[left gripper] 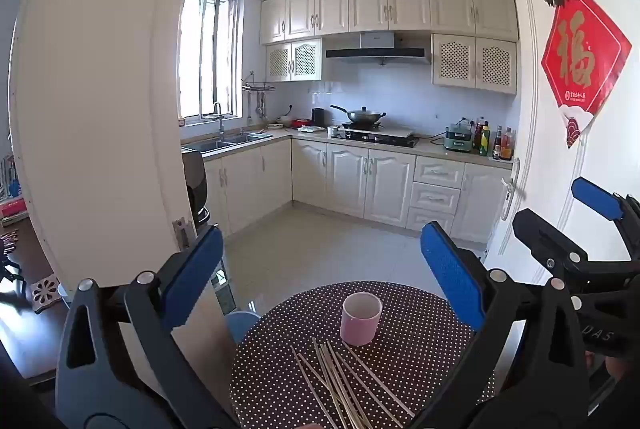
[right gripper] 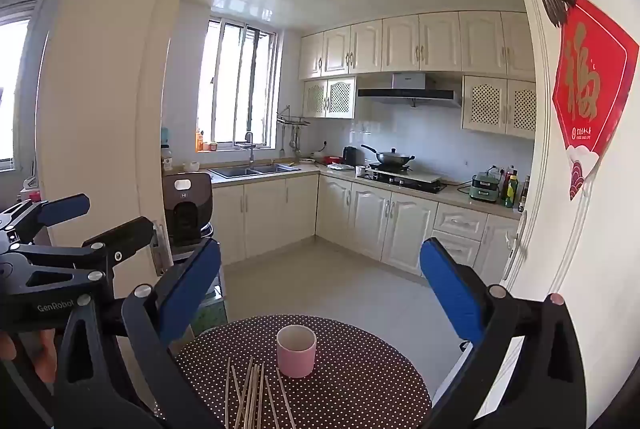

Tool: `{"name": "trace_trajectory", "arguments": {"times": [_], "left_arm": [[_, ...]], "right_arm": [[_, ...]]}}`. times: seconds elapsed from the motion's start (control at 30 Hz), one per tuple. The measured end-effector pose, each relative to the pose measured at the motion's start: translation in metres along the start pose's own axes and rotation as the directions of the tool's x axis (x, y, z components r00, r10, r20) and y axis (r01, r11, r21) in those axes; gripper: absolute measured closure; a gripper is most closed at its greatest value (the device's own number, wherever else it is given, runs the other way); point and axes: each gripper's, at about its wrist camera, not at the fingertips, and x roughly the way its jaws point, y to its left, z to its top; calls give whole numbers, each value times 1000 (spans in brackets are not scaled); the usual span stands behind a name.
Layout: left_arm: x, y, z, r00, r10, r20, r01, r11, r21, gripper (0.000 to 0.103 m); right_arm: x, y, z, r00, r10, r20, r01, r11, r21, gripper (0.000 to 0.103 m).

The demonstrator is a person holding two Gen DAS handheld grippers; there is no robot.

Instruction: Organize utensils

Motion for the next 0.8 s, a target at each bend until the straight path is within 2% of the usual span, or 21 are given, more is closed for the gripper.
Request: {"name": "trace_trajectory", "arguments": {"times": [0.8], "left_arm": [[-3, 2, 1, 1000, 11, 14, -11, 1000, -2, 6]], "right_arm": [[3, -2, 2, 1000, 5, 0, -5, 1000, 9, 7]]}}
